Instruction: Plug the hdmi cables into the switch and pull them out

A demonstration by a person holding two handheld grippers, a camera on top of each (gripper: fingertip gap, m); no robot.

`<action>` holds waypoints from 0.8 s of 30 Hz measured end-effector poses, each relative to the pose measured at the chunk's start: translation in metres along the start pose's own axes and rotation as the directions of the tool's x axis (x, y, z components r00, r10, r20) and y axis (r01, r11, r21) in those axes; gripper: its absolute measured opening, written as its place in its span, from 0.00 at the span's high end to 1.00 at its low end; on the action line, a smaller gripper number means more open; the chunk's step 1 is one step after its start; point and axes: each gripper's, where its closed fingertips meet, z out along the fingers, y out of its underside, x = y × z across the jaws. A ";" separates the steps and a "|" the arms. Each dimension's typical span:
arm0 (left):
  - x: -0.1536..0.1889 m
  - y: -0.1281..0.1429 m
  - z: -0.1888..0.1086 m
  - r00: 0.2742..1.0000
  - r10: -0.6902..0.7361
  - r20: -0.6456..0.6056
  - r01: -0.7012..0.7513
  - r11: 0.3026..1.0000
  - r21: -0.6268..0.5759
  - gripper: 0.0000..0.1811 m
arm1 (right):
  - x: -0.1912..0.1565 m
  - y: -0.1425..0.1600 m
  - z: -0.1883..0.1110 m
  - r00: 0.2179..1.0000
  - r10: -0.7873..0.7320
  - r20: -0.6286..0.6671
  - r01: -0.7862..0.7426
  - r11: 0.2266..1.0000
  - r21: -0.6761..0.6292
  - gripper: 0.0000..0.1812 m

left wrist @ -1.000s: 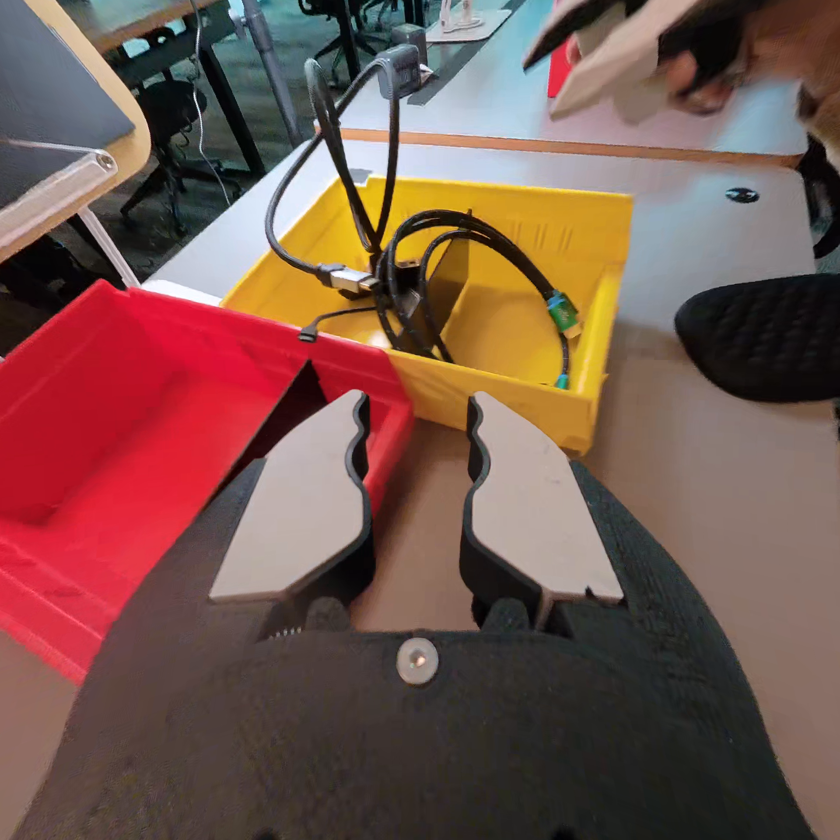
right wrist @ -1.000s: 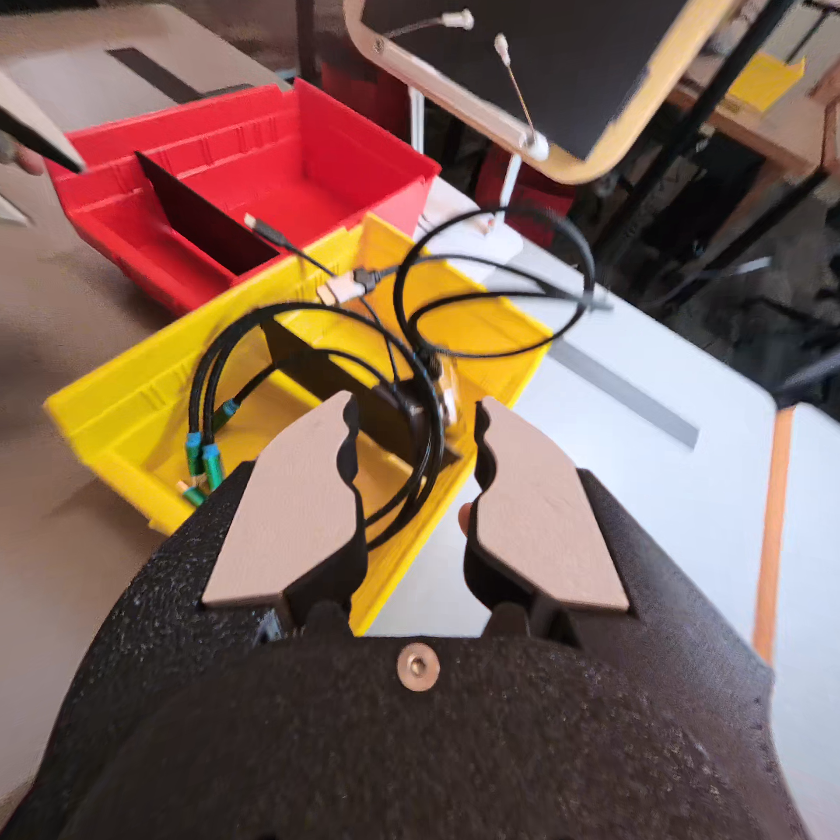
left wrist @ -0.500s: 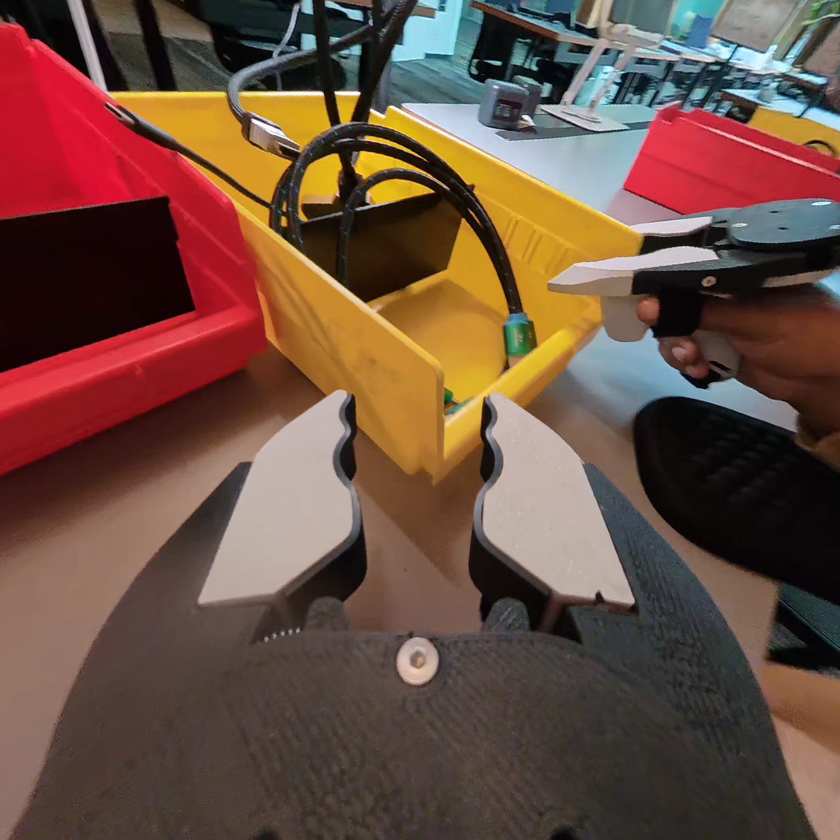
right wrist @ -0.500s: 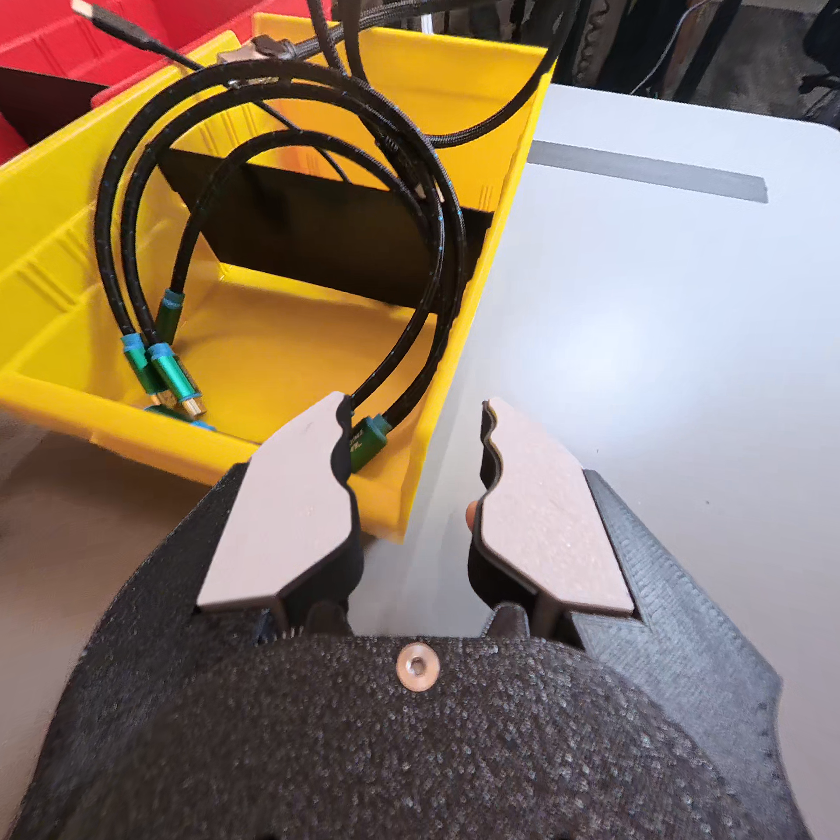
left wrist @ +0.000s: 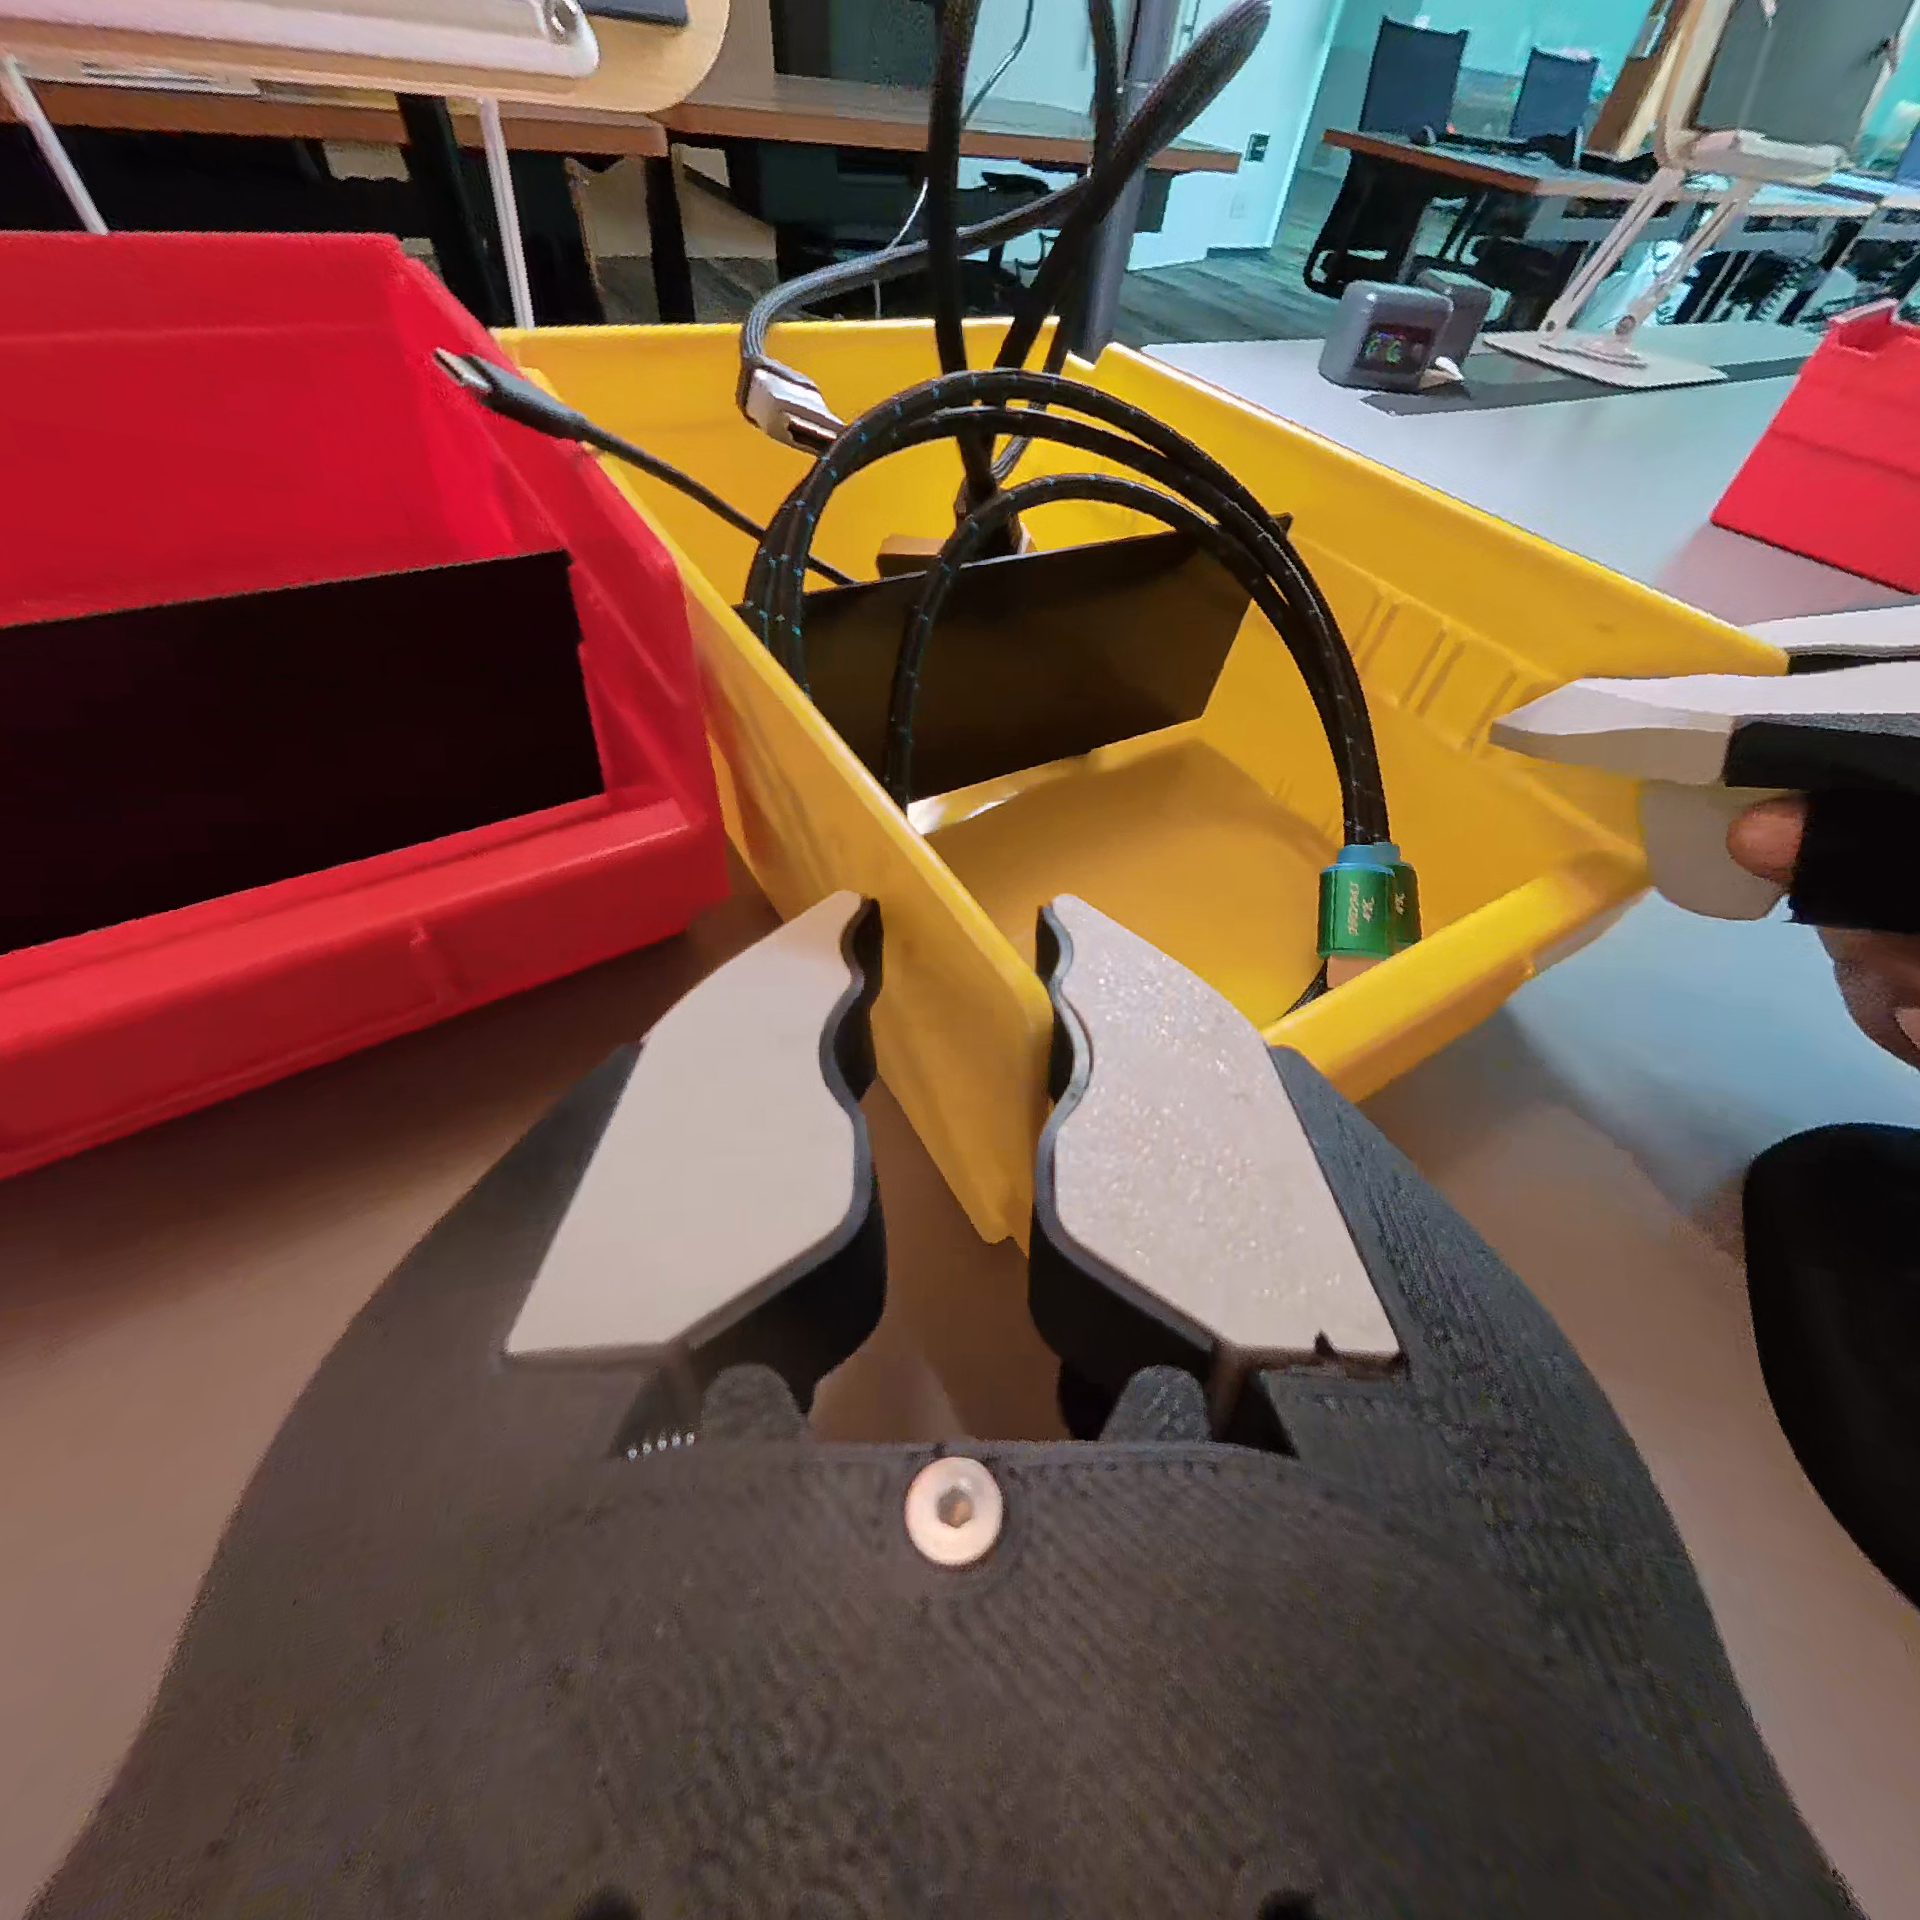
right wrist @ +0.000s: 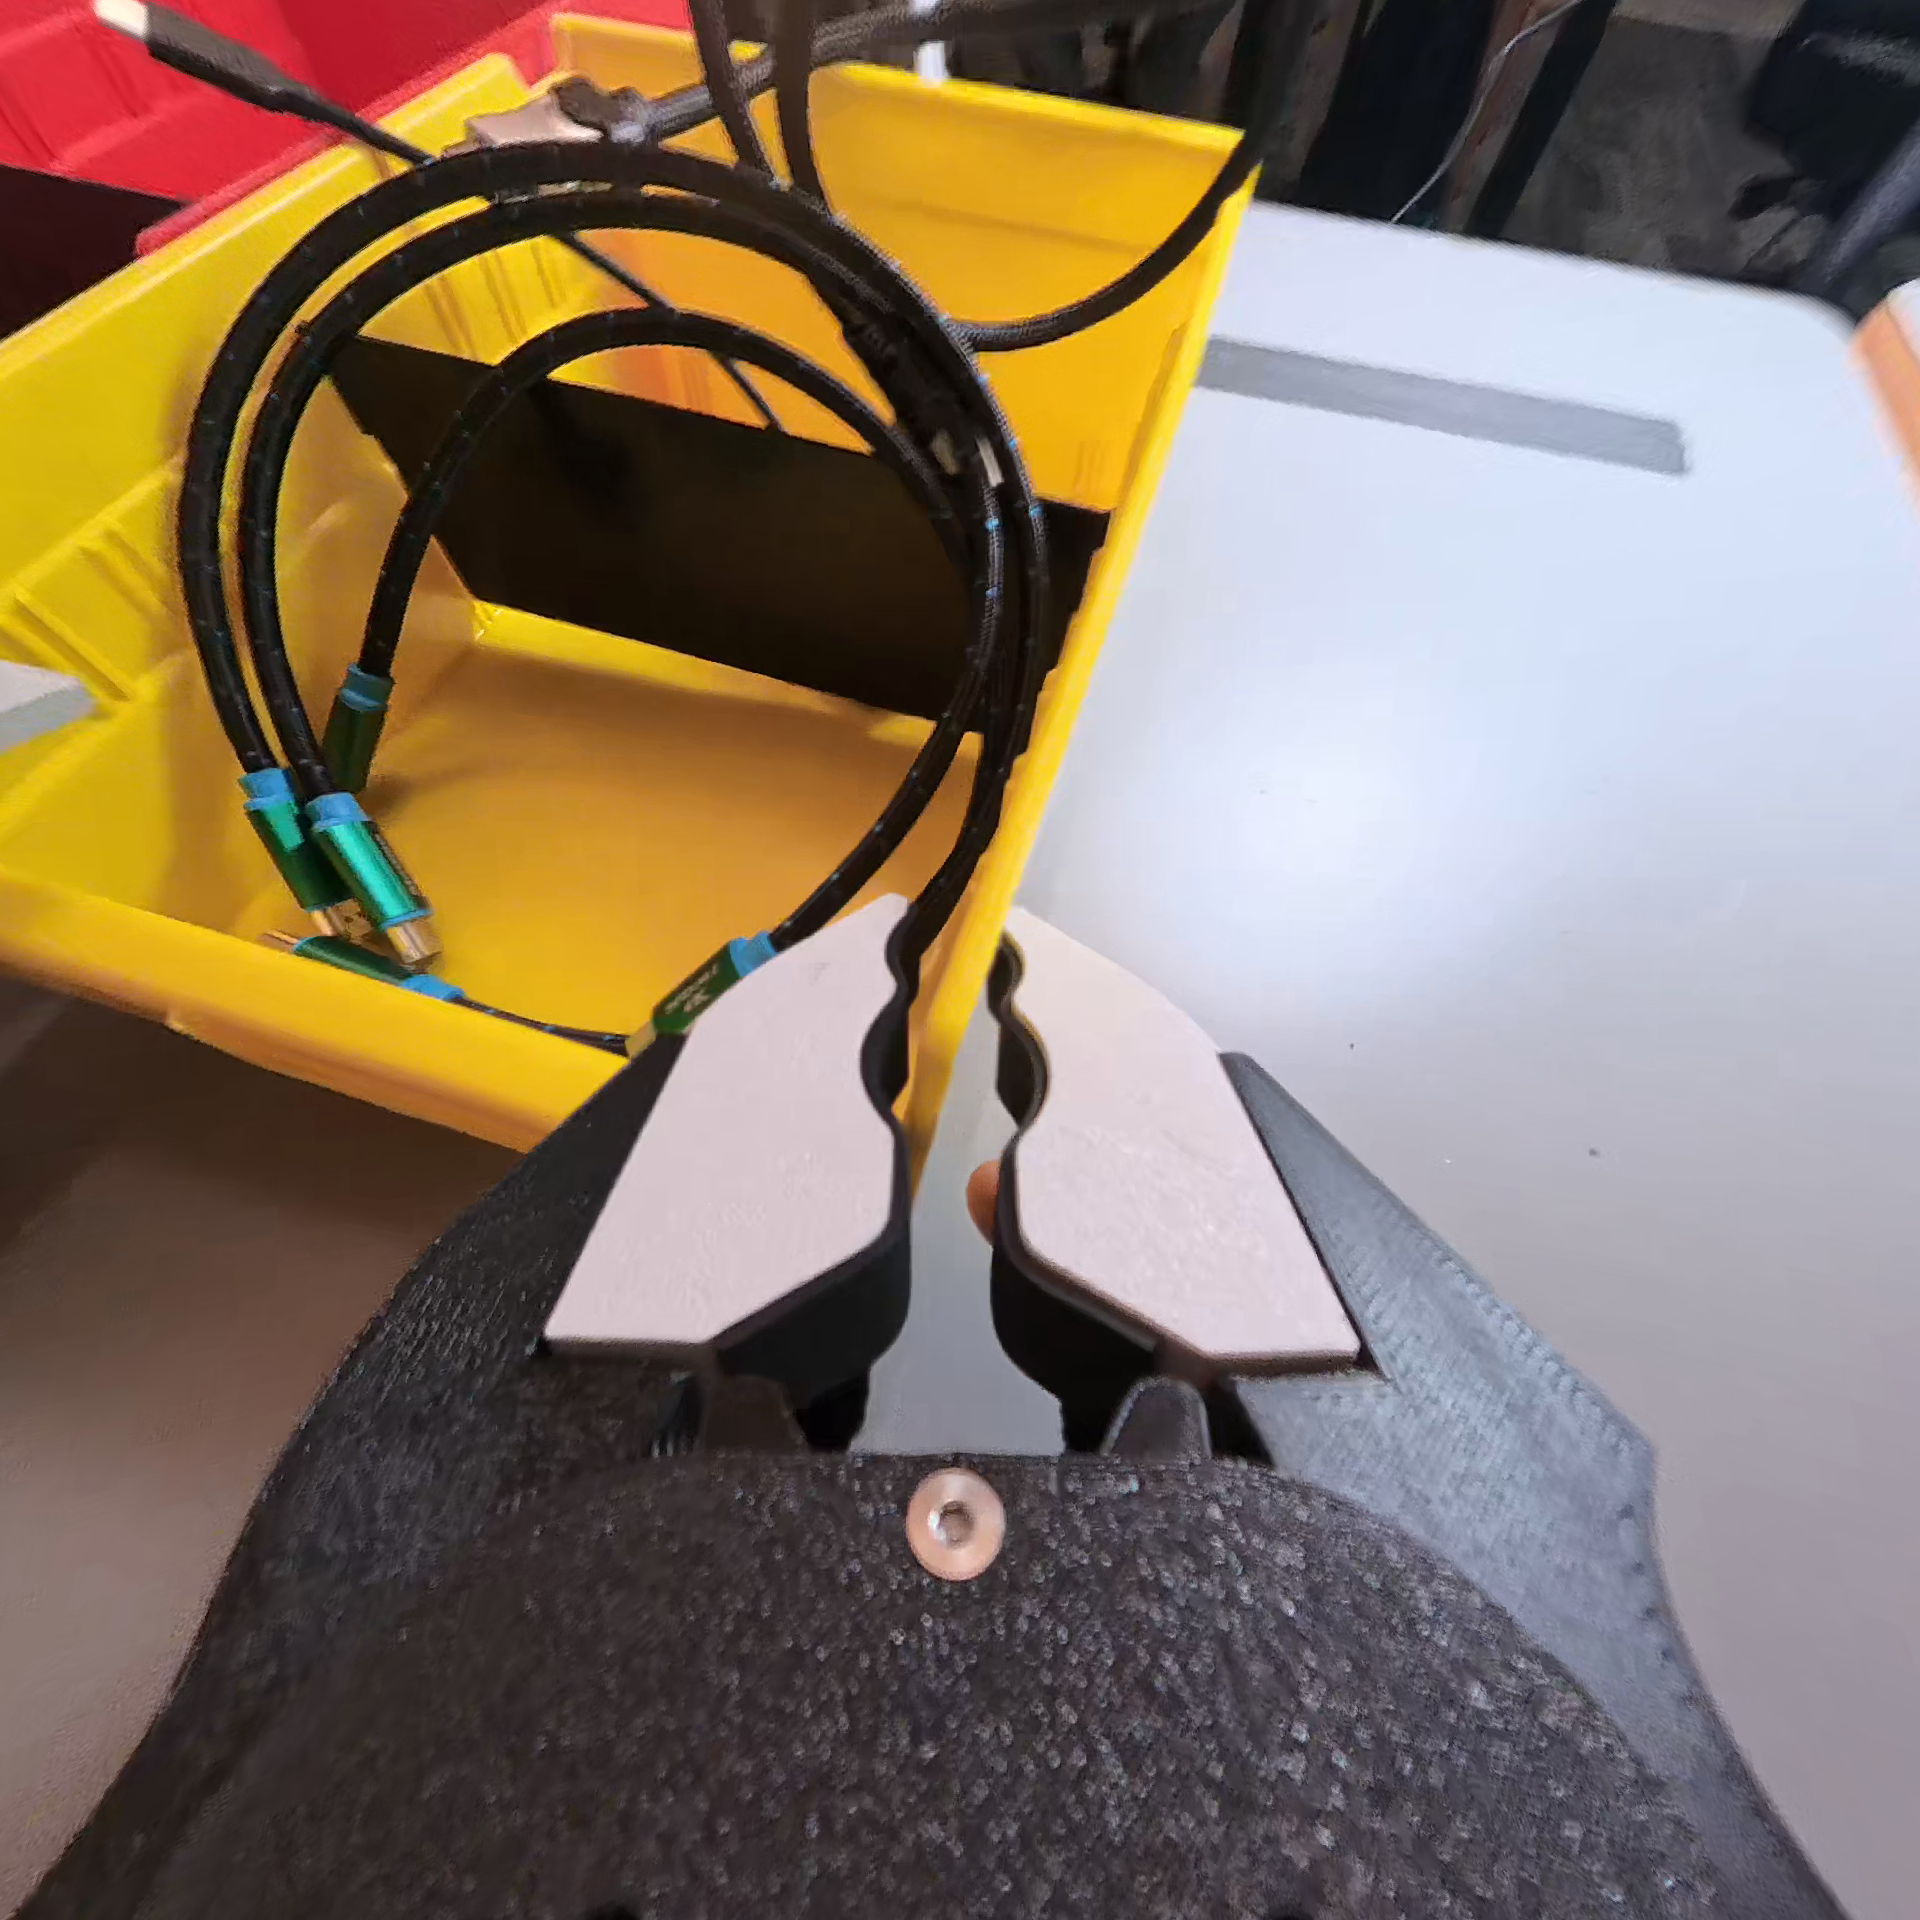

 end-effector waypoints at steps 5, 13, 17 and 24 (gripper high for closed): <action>0.002 -0.005 -0.003 0.999 0.032 0.017 -0.032 0.999 0.003 0.86 | -0.002 0.002 -0.007 0.999 -0.020 -0.030 0.020 1.000 0.004 0.95; 0.029 -0.053 -0.047 0.991 0.129 -0.022 -0.124 0.982 0.145 0.86 | -0.010 -0.025 -0.069 0.994 -0.052 -0.092 0.064 0.989 0.137 0.95; 0.017 -0.096 -0.090 0.988 0.151 0.041 -0.156 0.956 0.250 0.87 | -0.037 -0.073 -0.098 0.990 -0.113 -0.085 0.130 0.961 0.246 0.94; -0.067 -0.130 -0.184 0.967 0.061 0.246 -0.150 0.921 0.360 0.88 | -0.144 -0.144 -0.086 0.973 -0.216 0.076 0.171 0.905 0.390 0.93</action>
